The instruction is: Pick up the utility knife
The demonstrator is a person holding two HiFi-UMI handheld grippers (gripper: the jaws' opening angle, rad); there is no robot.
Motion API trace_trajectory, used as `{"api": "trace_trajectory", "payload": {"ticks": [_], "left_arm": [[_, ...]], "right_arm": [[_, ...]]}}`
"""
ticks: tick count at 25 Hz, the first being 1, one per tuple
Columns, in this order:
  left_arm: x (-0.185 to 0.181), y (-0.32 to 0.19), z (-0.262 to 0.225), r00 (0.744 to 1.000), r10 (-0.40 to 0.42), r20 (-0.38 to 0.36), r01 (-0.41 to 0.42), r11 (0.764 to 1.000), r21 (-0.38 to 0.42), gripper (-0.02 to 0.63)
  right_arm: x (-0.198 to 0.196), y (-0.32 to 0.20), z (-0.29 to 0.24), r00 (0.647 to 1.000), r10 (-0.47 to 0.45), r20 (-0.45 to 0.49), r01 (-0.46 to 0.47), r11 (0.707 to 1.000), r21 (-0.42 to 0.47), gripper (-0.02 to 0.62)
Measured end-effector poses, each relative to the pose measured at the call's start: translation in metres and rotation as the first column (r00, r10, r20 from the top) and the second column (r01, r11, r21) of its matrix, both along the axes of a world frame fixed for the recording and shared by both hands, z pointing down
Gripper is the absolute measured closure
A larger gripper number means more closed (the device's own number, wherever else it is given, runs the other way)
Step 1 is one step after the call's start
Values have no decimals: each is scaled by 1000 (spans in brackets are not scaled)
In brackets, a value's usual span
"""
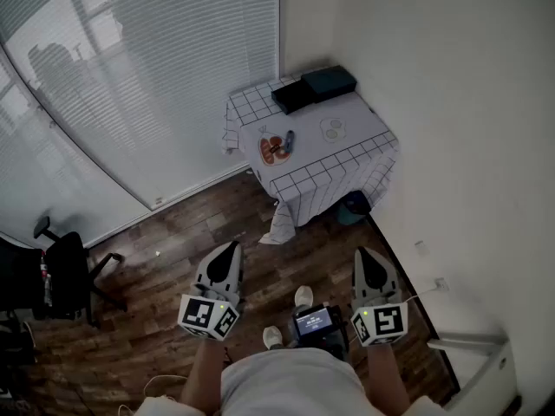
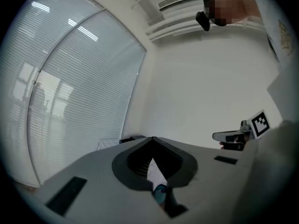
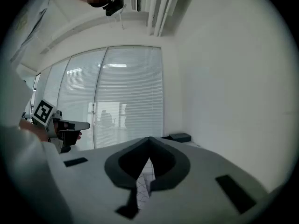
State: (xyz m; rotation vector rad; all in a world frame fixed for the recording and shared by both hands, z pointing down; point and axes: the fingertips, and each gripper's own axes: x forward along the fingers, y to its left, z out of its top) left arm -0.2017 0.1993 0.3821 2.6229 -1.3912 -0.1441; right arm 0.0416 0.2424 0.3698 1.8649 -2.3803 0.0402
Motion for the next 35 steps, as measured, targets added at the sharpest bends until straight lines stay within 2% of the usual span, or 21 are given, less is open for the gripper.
{"api": "trace_trajectory", "payload": {"ticks": [5, 9, 11, 13, 16, 18, 23, 26, 29, 35], "left_arm": [[21, 79, -24, 995, 31, 97, -35, 998, 43, 600], [34, 124, -52, 992, -8, 127, -7, 994, 112, 600], [49, 145, -64, 976, -28, 214, -11, 983, 182, 600], [65, 159, -70, 961, -25, 274, -32, 979, 202, 600], [79, 169, -84, 977, -45, 210, -5, 972, 233, 600], [88, 180, -85, 973, -59, 224, 3, 970, 242, 600], [112, 196, -74, 973, -35, 227, -9, 981, 191, 600], [116, 199, -72, 987, -13, 161, -13, 988, 155, 600], [111, 192, -74, 993, -22, 118, 4, 988, 155, 600], [119, 174, -69, 987, -6, 162, -19, 988, 154, 600]], "right_arm": [[-15, 57, 2, 999, -24, 35, 24, 1000, 9, 589], [-14, 80, -24, 998, -45, 35, 43, 998, 50, 589], [-3, 96, -35, 998, -44, 40, 41, 996, 74, 589], [13, 109, -41, 998, -32, 57, 26, 995, 95, 589], [40, 124, -36, 998, 32, 52, -37, 996, 87, 589], [50, 137, -34, 998, 46, 53, -50, 996, 78, 589], [62, 153, -24, 998, 12, 68, -17, 998, 67, 589], [62, 155, -22, 998, -5, 70, 0, 998, 62, 589], [59, 151, -24, 997, -19, 75, 14, 997, 70, 589], [60, 135, -22, 997, -28, 71, 24, 998, 58, 589]]}}
